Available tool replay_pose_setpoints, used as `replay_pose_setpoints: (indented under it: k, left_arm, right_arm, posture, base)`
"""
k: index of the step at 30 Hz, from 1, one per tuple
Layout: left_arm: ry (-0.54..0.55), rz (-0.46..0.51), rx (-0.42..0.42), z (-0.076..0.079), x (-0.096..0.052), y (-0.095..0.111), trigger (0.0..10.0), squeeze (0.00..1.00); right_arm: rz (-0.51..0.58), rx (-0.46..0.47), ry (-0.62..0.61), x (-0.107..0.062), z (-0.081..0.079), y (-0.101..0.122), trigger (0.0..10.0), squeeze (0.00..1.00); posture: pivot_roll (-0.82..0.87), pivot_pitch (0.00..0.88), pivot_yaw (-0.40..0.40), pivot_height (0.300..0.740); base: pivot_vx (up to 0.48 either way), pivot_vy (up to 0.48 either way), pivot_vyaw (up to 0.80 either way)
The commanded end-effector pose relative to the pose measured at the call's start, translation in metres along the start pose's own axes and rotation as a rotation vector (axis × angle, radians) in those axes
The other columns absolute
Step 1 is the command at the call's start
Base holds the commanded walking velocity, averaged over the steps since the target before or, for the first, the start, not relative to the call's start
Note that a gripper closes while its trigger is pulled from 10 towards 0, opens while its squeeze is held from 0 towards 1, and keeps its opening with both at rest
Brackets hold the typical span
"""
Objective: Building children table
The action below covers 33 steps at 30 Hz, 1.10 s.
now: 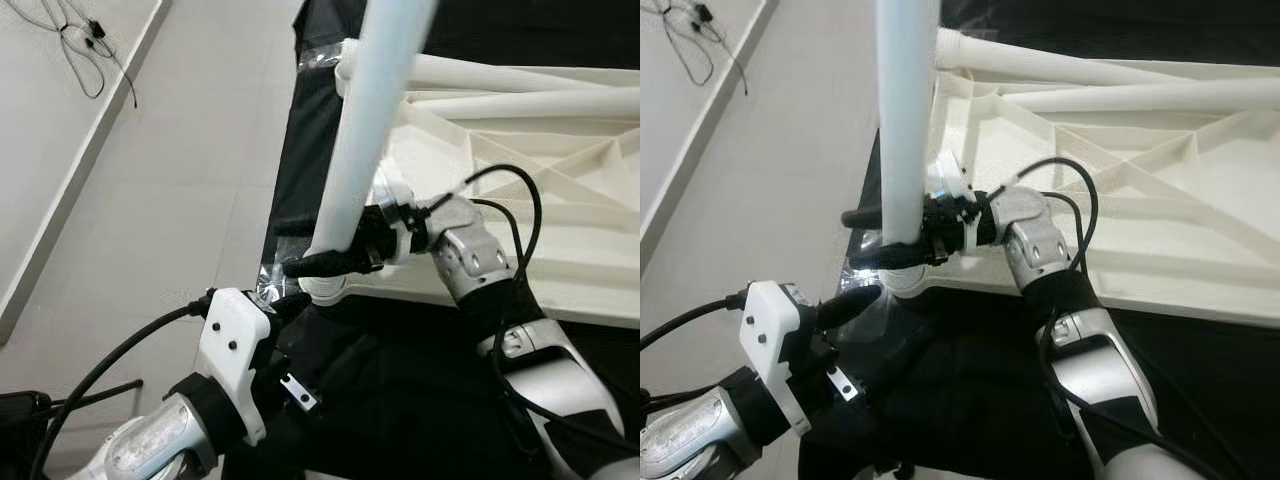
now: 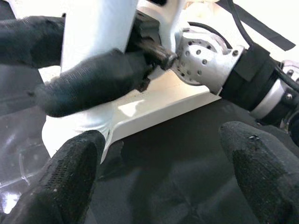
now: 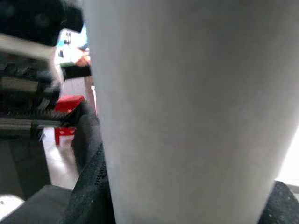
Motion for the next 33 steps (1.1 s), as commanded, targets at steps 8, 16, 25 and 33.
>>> replay_pose_setpoints:
  k: [8, 16, 25, 33]
  left_arm:
    - [-0.015, -0.017, -0.002, 0.001, 0.0, -0.003, 10.0, 0.0]
    - [-0.014, -0.015, -0.003, 0.0, 0.001, -0.002, 10.0, 0.0]
    - [-0.012, -0.015, -0.002, 0.0, 0.001, -0.002, 10.0, 0.0]
    - [-0.008, -0.015, -0.001, 0.0, 0.0, -0.003, 10.0, 0.0]
  right_arm:
    - [-0.409, 0.067, 0.16, -0.019, -0.035, -0.051, 10.0, 0.0]
    - [-0.459, 0.12, 0.164, -0.021, -0.024, -0.045, 10.0, 0.0]
    - [-0.369, 0.229, 0.054, -0.011, -0.009, -0.038, 10.0, 0.0]
    - [-0.319, 0.321, -0.07, -0.014, -0.012, -0.051, 10.0, 0.0]
  posture:
    - [0.09, 0.402, 0.103, 0.74]
    - [0.09, 0.403, 0.099, 0.74]
    - [0.09, 0.404, 0.095, 0.74]
    - [0.09, 0.408, 0.098, 0.74]
  base:
    - [0.0, 0.0, 0.0]
    - [0.0, 0.0, 0.0]
    - [0.0, 0.0, 0.0]
    - [0.0, 0.0, 0.0]
Point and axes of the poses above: a point about 5 cm out from each wrist's last joint towards the gripper, its own x axis pointing out of the wrist towards the gripper, its own y axis along the axis of the wrist's last joint, z = x × y, the point moved 1 cm from there along x, pointing out of the wrist towards the gripper, and after that the axes turned 2 degrees about -x, right-handed, at the moved point
